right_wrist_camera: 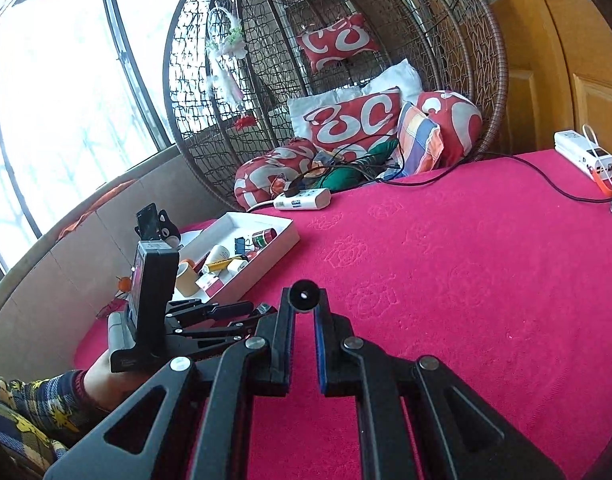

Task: Organize rigid objects
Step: 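Carry the black charger and black pen over the tray with both grippers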

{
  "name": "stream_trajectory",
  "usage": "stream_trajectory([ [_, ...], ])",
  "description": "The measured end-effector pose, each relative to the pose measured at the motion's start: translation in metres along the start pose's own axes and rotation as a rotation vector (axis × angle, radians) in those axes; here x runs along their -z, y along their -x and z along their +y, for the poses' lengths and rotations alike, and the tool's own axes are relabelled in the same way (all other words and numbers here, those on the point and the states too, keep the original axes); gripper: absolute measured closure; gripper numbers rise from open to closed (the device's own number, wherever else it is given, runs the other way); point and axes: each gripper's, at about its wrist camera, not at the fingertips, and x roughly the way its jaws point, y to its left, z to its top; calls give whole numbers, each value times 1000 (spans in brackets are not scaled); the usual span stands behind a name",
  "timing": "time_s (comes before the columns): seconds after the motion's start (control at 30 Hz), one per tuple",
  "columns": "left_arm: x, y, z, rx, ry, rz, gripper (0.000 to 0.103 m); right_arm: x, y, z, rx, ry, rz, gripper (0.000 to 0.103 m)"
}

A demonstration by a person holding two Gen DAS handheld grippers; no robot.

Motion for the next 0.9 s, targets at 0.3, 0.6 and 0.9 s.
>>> stream_trajectory([
  [0.3, 1, -19, 4, -35, 22, 62, 67, -1, 6, 1, -15, -10, -28, 96],
  [0.6, 4, -18, 7, 58, 41, 15, 83, 1, 12, 1, -13, -19, -46, 96],
  [0.9, -9, 29, 7, 109, 45, -107, 83, -11, 13, 14, -21, 3, -64, 96],
])
